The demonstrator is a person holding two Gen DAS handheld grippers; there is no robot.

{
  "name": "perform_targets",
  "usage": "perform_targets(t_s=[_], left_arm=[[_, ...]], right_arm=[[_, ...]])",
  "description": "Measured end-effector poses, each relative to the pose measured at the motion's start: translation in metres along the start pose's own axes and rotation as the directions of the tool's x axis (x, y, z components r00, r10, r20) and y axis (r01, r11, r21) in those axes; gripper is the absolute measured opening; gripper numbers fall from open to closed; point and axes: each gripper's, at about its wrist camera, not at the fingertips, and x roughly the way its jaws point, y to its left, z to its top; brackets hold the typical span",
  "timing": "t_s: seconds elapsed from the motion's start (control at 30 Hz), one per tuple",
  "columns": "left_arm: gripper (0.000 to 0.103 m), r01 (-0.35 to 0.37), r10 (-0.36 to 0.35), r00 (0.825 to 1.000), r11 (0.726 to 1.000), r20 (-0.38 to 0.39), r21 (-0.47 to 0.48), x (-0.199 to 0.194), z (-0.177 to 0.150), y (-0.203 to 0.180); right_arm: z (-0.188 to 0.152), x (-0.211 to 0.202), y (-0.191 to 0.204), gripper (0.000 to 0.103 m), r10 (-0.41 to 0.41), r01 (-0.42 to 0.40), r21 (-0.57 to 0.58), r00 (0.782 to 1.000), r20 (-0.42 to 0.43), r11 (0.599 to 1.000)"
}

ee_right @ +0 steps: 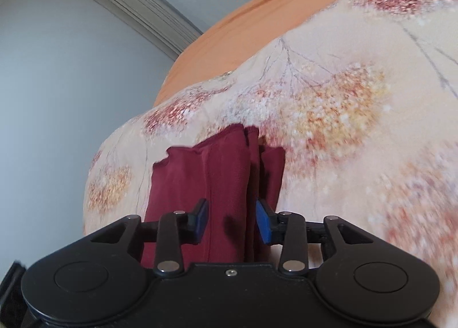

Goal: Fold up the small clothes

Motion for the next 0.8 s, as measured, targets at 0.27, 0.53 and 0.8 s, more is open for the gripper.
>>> perform_targets(t_s=[0.27, 0.53, 0.8], left_arm=[[0.053, -0.149, 0.148, 0.986, 0.989, -0.081, -0.018, -0.025, -0.045, 0.04], [0.053, -0.152, 0.156, 0.983, 0.987, -0.092, 0.044, -0.007, -0.038, 0.032], [0.053, -0.145, 0.147, 0.984, 0.989, -0.101, 0.03, -0.003, -0.038, 0.031]], right_arm=[[-0.081, -0.033, 0.009, 0.039, 0.029, -0.027, 0.075, 0.999, -0.032, 0.997], [-0.097, -0.02, 0.027, 0.02, 0.026, -0.022, 0.073, 0.998, -0.054, 0.997], [-0.1, -0.016, 0.03, 0.014, 0.017, -0.013, 0.043, 0.995, -0.097, 0.999]])
